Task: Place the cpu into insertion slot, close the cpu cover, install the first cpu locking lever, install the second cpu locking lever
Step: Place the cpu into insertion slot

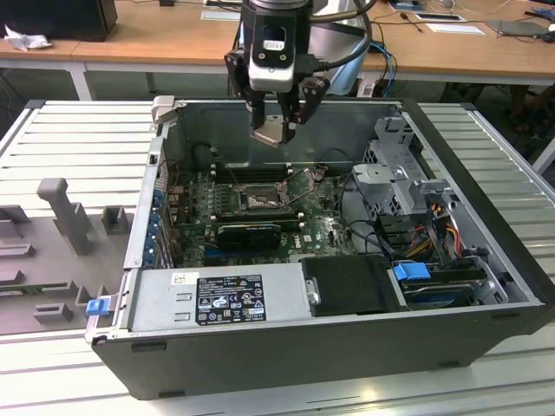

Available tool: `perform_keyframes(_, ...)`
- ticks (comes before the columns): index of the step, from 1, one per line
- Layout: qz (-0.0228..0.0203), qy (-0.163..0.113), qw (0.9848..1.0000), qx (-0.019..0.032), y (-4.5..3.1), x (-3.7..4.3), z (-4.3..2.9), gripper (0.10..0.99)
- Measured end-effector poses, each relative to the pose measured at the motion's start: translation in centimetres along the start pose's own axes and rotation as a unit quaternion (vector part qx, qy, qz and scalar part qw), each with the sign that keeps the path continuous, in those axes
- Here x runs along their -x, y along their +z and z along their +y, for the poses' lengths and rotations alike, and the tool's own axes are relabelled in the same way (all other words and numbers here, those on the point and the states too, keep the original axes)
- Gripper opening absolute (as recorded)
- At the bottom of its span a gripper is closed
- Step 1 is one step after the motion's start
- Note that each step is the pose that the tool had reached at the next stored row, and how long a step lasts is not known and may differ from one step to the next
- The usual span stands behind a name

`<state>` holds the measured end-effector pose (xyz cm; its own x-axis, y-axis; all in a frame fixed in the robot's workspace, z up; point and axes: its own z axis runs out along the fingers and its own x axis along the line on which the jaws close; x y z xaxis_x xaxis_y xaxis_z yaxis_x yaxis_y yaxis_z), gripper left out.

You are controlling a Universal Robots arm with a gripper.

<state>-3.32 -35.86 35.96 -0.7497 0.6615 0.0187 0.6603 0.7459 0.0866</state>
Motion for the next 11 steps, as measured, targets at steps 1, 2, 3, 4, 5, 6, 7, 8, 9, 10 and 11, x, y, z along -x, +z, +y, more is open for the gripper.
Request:
perform_keyframes(1, -0.0006, 0.008, 1.0, 0.0001, 0.03, 0.0, 0.0, 0.529)
perform_keyframes(2, -0.001, 0.012, 0.9999, 0.0002, 0.05, 0.0, 0.0, 0.529)
perform_keyframes(3, -0.0013, 0.015, 0.9999, 0.0002, 0.07, 0.0, 0.0, 0.529)
perform_keyframes(4, -0.0016, 0.019, 0.9998, 0.0003, 0.09, 0.0, -0.01, 0.529)
perform_keyframes(5, -0.0019, 0.022, 0.9998, 0.0004, 0.11, 0.0, -0.01, 0.529)
perform_keyframes(6, -0.0024, 0.027, 0.9996, 0.0005, 0.14, 0.0, -0.01, 0.529)
perform_keyframes(7, -0.0027, 0.031, 0.9995, 0.0006, 0.16, 0.0, -0.01, 0.529)
perform_keyframes(8, -0.0031, 0.036, 0.9993, 0.0007, 0.17, 0.0, -0.01, 0.529)
perform_keyframes(9, -0.0033, 0.038, 0.9993, 0.0007, 0.18, 0.0, -0.02, 0.529)
perform_keyframes(10, -0.0035, 0.04, 0.9992, 0.0008, 0.19, 0.0, -0.02, 0.529)
perform_keyframes(11, -0.0039, 0.045, 0.999, 0.0008, 0.19, 0.0, -0.02, 0.529)
